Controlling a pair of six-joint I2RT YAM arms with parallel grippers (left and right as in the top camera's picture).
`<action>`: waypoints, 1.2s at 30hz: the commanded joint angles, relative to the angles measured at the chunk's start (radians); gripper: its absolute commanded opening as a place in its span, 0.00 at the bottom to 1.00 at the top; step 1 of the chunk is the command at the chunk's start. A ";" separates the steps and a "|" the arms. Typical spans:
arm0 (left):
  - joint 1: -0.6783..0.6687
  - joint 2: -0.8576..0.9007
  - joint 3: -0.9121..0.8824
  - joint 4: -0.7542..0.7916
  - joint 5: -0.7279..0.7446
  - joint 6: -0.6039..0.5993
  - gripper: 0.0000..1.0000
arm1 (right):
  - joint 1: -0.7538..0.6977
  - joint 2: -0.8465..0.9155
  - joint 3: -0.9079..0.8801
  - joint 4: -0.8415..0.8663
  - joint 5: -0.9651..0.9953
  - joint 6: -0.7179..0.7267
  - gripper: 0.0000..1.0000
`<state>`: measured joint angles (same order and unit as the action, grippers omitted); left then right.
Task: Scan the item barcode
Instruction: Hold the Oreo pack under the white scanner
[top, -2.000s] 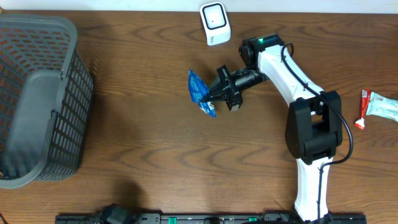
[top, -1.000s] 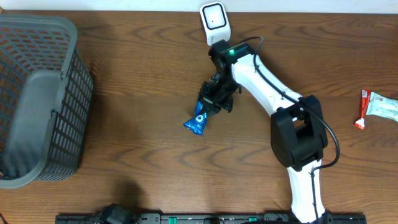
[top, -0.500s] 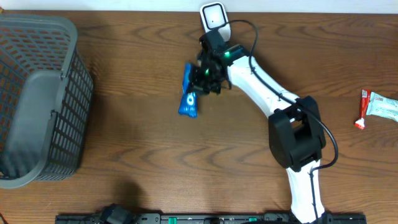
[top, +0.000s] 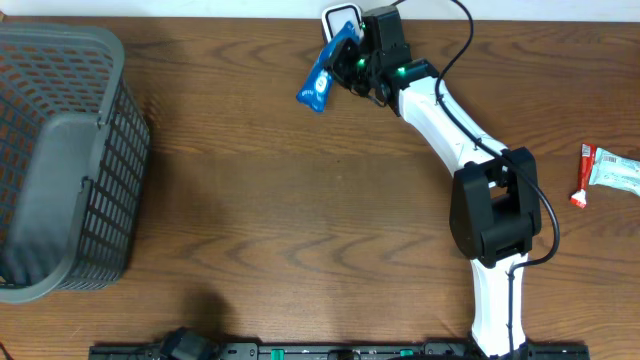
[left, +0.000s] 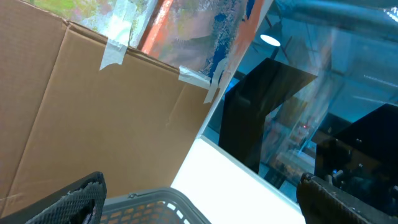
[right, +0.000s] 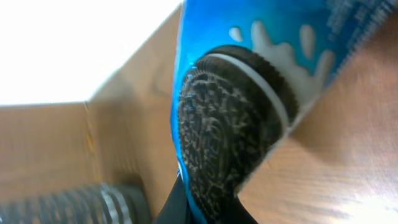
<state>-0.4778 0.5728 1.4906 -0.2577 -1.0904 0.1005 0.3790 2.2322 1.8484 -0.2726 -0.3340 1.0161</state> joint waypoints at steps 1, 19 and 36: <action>0.003 -0.009 0.001 0.003 -0.002 -0.009 0.98 | 0.004 -0.008 0.021 0.089 0.132 0.131 0.01; 0.003 -0.009 0.001 0.003 -0.002 -0.009 0.98 | -0.009 0.366 0.290 0.376 0.247 0.347 0.01; 0.003 -0.009 0.001 0.003 -0.002 -0.009 0.98 | -0.031 0.437 0.834 -0.376 0.214 0.145 0.01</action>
<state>-0.4778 0.5728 1.4906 -0.2581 -1.0904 0.1005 0.3710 2.6686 2.5484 -0.5060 -0.1081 1.2407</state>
